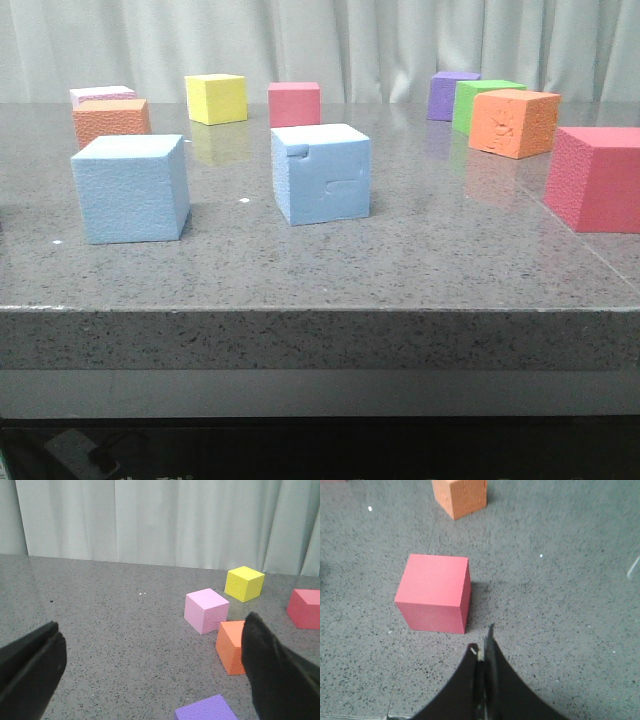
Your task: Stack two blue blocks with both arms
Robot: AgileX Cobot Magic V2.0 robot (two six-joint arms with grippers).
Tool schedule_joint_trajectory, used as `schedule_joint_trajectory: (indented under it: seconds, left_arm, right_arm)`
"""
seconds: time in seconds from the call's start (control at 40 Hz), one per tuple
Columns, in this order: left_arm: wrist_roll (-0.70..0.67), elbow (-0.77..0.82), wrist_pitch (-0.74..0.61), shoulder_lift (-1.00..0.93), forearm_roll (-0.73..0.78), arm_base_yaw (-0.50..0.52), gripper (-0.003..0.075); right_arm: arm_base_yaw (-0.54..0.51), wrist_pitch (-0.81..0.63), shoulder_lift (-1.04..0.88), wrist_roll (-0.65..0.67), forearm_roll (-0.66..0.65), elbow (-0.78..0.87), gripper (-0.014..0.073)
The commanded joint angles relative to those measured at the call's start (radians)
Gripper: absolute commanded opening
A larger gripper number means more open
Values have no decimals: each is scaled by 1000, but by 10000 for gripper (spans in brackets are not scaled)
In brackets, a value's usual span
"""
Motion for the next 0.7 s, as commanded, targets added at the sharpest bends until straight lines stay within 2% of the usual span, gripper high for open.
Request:
schedule_joint_trajectory:
  seconds: [0.0, 0.15, 0.35, 0.5, 0.68]
  left_arm:
    - [-6, -36, -86, 6, -1, 0, 691]
    - [-6, -36, -84, 6, -53, 0, 691]
    - [-6, -36, -84, 21, -64, -9, 691]
    - [-6, -50, -47, 59, -71, -85, 691]
    - [-6, -143, 72, 170, -71, -216, 691]
  right_arm:
    - [-5, -148, -108, -10, -20, 44, -69]
    - [-5, -201, -210, -10, -20, 108, -69]
    - [-5, -216, -226, -10, -20, 116, -69]
    - [-5, -218, -226, -10, -20, 116, -69]
    - [-5, -218, -226, -10, -20, 116, -69]
